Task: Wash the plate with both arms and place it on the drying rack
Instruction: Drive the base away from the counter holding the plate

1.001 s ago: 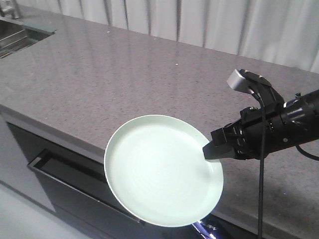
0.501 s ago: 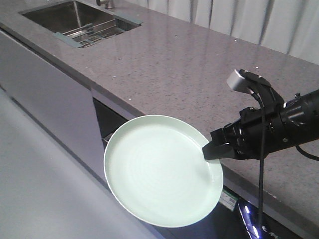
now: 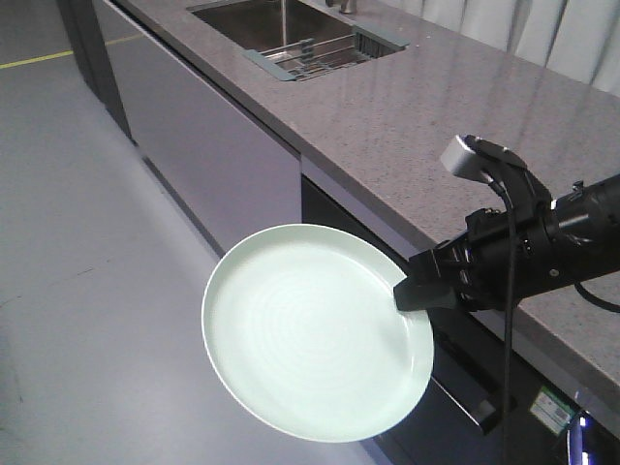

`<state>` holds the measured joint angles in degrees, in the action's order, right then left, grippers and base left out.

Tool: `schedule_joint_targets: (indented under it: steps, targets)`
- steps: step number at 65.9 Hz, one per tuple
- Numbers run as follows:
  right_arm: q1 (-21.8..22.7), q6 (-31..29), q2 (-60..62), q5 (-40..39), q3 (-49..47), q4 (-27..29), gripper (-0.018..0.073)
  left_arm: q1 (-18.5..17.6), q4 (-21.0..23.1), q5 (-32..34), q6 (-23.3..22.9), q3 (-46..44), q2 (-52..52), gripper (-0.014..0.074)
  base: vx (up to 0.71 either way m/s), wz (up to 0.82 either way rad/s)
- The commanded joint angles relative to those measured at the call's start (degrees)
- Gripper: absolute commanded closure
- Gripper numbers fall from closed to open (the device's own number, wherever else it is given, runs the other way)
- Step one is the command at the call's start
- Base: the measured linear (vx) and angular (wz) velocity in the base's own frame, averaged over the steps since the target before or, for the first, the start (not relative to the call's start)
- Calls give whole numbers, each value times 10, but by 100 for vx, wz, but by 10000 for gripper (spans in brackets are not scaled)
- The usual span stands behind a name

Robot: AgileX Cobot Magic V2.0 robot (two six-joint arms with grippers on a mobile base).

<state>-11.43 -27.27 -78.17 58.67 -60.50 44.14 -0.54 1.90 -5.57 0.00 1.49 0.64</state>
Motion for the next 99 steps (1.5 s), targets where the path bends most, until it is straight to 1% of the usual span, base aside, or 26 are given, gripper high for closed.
schedule_joint_targets:
  steps: [1,36,99]
  targets:
    - [2,-4,18,-9,-14,29,568,-4,1,42,-7,-14,9,603,-5,38]
    - [2,-4,18,-9,-14,29,568,-4,1,42,-7,-14,9,603,-4,38]
    - [2,-4,18,-9,-14,28,568,-4,1,42,-7,-14,9,603,-2,47]
